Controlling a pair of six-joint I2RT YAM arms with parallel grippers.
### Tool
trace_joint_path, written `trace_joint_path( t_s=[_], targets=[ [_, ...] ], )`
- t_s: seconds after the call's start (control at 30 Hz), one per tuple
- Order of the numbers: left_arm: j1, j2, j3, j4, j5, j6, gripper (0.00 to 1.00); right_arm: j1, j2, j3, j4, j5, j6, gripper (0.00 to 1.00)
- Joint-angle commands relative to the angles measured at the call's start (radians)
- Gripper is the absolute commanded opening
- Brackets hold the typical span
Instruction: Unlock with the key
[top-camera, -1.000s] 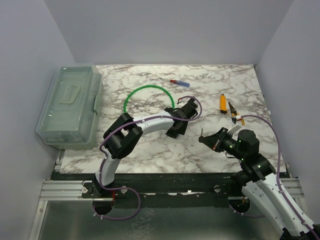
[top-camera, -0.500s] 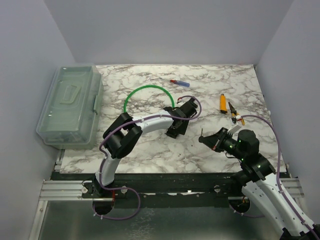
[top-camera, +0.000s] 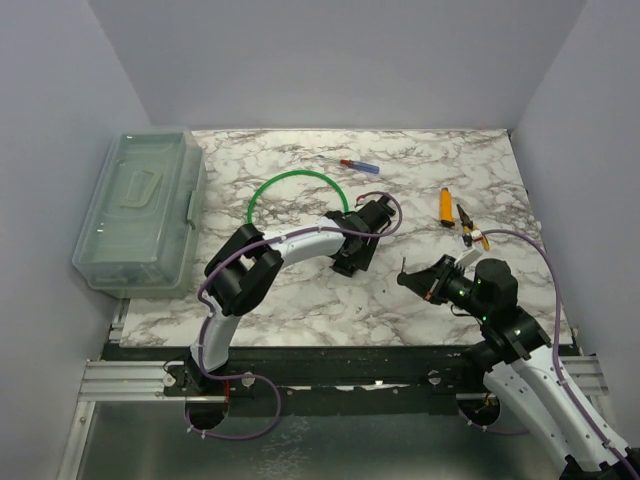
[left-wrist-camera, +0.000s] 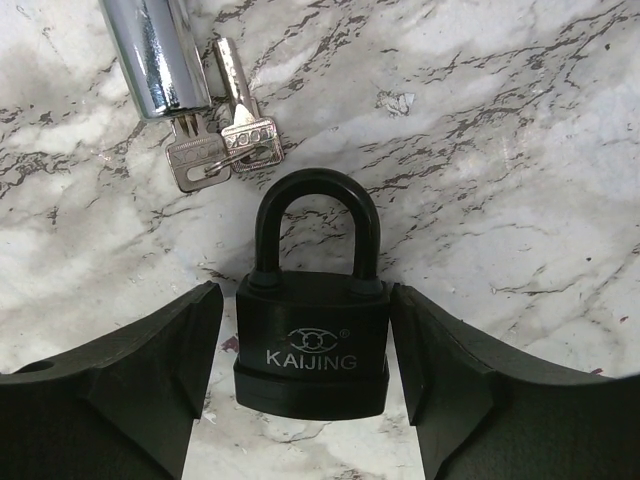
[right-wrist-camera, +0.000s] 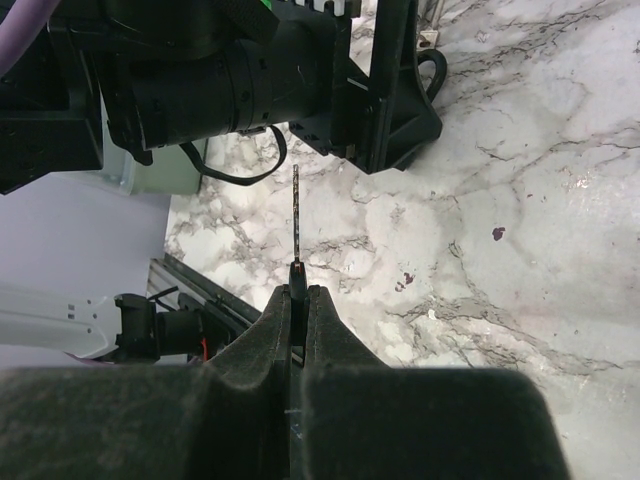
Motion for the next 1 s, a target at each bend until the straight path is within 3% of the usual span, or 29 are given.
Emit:
trace_joint_path(
  t_s=[0.0,0.1,0.17,0.37,0.43,0.97],
  targets=[
    [0.008,0.009,0.01,-0.076,0.059,0.055,0.73,-0.006,0.005,0.024,-0.015,0.002,0.004,0.0],
    [0.012,0.023,0.014,-0.075,0.058,0.06,0.71,-0.006,0.007,0.025,-0.015,-0.001,0.003,0.0],
    [0.014,0.033,0.016,-0.074,0.057,0.063,0.63,-0.006,0.005,0.025,-0.018,0.002,0.001,0.0],
    [0.017,0.036,0.03,-0.074,0.066,0.054,0.12,-0.005,0.0,0.028,-0.03,0.005,-0.002,0.0],
    [0.02,0.024,0.035,-0.075,0.07,0.041,0.0,-0.005,-0.002,0.028,-0.035,0.008,-0.004,0.0],
    [0.122,-0.15,0.117,-0.142,0.096,-0.091,0.0,-0.005,0.014,0.047,-0.042,0.015,0.017,0.0]
  ],
)
